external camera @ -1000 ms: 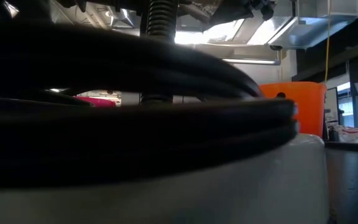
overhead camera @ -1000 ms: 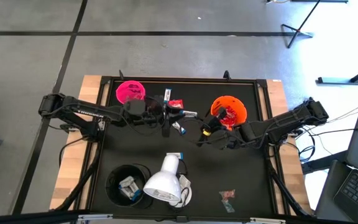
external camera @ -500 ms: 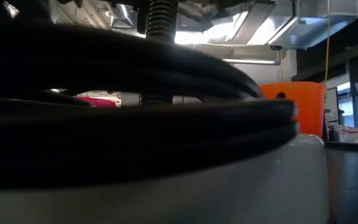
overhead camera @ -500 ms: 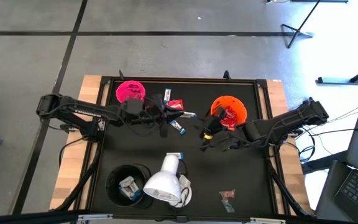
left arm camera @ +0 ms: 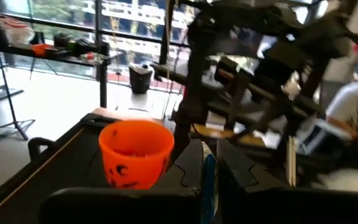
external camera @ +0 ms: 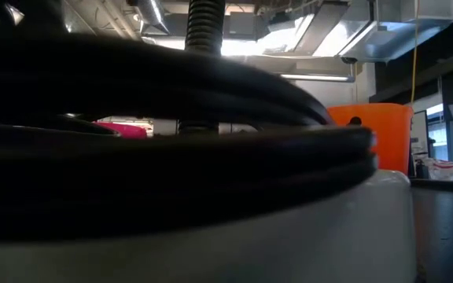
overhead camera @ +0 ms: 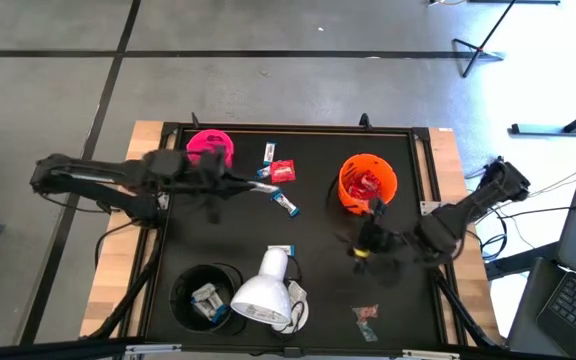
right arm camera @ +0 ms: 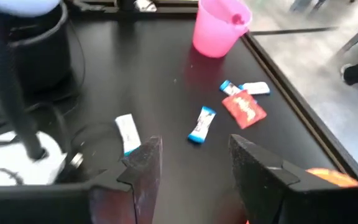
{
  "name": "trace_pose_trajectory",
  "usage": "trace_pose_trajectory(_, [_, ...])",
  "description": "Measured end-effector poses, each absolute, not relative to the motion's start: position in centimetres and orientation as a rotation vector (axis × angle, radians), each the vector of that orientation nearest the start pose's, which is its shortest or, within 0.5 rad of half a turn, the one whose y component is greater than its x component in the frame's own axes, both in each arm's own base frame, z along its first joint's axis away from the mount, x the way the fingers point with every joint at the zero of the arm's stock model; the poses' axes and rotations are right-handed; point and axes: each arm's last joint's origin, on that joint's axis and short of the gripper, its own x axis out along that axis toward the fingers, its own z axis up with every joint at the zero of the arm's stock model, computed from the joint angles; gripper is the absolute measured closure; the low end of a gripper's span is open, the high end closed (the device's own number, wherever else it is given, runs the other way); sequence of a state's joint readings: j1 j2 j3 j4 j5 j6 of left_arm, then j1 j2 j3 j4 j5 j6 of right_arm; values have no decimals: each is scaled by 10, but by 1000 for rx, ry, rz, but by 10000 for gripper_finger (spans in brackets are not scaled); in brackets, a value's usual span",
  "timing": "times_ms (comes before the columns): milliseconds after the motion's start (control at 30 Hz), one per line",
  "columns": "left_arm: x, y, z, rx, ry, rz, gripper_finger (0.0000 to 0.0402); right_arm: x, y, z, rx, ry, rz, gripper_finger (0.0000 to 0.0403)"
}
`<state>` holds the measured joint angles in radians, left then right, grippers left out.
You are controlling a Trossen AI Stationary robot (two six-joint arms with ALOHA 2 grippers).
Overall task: Sort candy
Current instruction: Put the white chocolate into the black bucket, then put the green gummy into the pink bucket
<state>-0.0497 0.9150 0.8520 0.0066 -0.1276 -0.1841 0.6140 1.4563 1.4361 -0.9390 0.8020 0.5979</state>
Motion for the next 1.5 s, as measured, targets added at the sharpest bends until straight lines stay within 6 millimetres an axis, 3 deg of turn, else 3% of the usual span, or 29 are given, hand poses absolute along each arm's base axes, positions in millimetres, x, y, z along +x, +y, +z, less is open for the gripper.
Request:
trace_pose_trajectory(267, [143,-23,351,-154,195,-26,394,216,173,343,-6,650,-367,219])
trace_pose_trajectory(500, [120,-40,332,-276,448,-146,394,200,187,342,36,633,-353,219])
trace_pose_trajectory(733, [126,-71,310,-368,743,-314,394,195,188,341,72,635,-369,219])
trace_pose_trajectory(1033, [135,-108,295,-375,888,-412,390,196,187,341,70,641,-374,219])
trace_pose_trajectory(1233, [146,-123,286,-377,928,-423,344,195,187,340,88,652,-371,219])
trace_pose_trajectory(1500, [151,-127,284,-386,928,-444,278,195,188,340,104,683,-352,219])
